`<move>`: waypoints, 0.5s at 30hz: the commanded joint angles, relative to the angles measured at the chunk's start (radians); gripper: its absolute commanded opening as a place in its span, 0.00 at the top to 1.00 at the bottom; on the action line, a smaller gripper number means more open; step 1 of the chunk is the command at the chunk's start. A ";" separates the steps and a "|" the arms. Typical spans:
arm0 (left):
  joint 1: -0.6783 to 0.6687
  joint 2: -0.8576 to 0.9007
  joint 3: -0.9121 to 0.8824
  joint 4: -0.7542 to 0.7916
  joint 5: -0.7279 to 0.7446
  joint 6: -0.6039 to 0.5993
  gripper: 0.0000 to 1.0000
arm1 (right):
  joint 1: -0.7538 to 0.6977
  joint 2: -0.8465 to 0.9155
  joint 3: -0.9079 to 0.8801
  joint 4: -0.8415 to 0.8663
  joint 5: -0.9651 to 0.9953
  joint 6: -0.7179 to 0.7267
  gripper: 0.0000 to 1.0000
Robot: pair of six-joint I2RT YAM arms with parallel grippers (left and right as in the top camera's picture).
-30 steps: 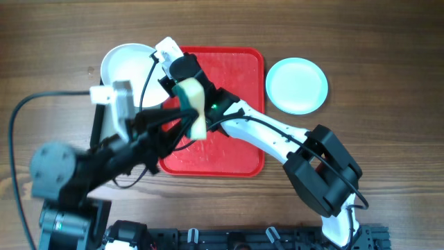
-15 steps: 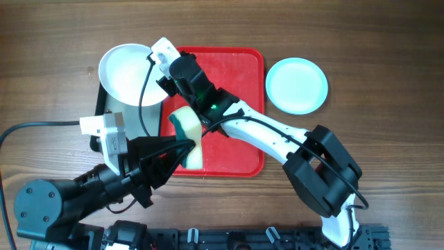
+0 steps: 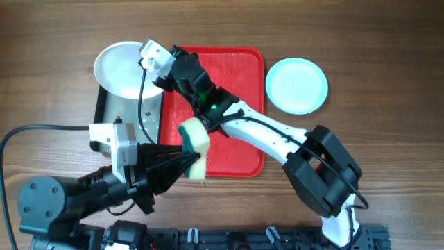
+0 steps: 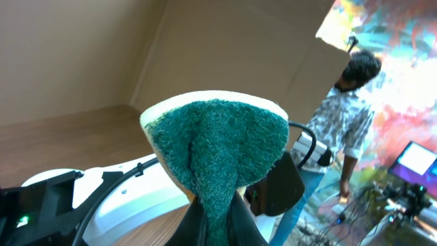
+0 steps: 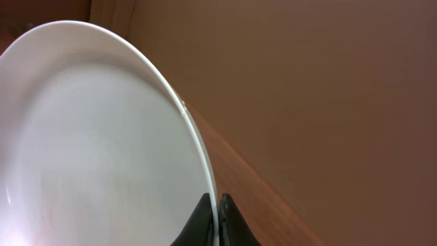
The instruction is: Clean dirty plates on tray and stack at the side
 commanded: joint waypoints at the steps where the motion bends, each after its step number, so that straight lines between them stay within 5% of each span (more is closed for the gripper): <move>1: 0.006 -0.005 -0.002 0.002 0.038 0.086 0.96 | 0.003 0.003 0.023 0.030 -0.036 -0.127 0.96; 9: 0.006 -0.005 -0.002 0.000 0.038 0.140 0.96 | 0.004 0.003 0.023 0.130 -0.135 -0.375 0.96; 15: 0.013 -0.005 -0.002 -0.098 -0.029 0.414 0.96 | 0.004 0.003 0.023 0.132 -0.135 -0.410 0.95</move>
